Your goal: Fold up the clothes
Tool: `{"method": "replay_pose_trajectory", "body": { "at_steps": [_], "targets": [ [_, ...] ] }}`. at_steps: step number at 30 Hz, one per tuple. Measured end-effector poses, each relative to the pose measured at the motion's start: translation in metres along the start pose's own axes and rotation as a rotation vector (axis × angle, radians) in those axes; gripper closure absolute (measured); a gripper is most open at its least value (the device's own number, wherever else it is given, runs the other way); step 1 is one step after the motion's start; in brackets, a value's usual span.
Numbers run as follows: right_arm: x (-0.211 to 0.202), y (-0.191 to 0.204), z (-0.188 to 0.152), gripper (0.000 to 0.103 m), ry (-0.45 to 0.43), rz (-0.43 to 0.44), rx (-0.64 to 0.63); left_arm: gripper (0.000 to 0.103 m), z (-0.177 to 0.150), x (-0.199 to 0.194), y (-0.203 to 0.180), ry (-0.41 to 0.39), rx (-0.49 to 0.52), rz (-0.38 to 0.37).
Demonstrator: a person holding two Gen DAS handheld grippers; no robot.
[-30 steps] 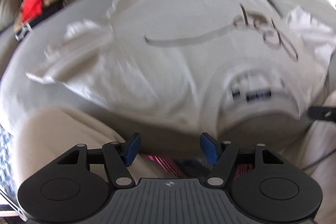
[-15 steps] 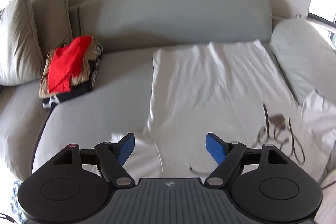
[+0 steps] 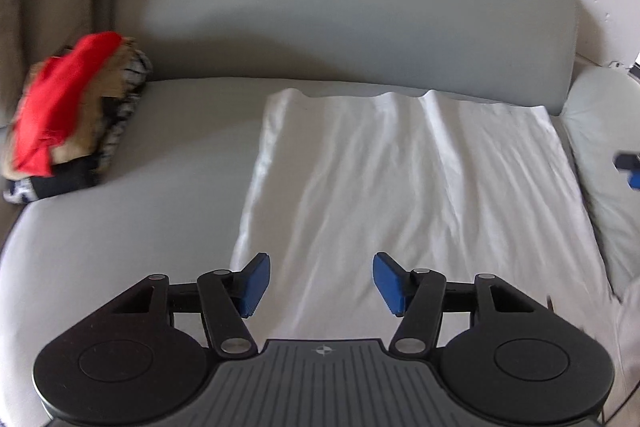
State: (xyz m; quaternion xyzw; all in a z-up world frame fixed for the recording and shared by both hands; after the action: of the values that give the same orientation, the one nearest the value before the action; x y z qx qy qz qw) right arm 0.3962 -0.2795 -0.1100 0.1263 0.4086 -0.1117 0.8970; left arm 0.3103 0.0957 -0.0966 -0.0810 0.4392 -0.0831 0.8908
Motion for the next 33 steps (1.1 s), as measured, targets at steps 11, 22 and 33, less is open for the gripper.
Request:
{"method": "replay_pose_trajectory", "body": {
  "at_steps": [11,22,33],
  "targets": [
    [0.137,0.019,0.043,0.079,0.0,0.003,0.029,0.046,0.018,0.093,0.021,0.063,0.012,0.007],
    [0.141,0.016,0.036,0.102,-0.128,-0.231,-0.01,0.046,0.031,0.073,0.062,-0.087,-0.142,0.031],
    [0.139,0.008,0.033,0.101,-0.068,-0.186,0.068,0.07,0.106,0.126,0.164,-0.232,-0.577,-0.176]
  ]
}}
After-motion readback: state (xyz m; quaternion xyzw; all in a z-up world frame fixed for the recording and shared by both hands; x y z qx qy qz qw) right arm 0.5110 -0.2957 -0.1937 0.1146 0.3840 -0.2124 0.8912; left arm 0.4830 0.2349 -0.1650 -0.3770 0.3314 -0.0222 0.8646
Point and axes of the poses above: each gripper's, at about its wrist camera, not at the fingertips, and x roughly the way its jaws point, y to its left, z to its top, the point moved 6 cm from there along x, roughly the way its jaws point, and after that the axes turned 15 degrees about -z, right-handed, at the moved point
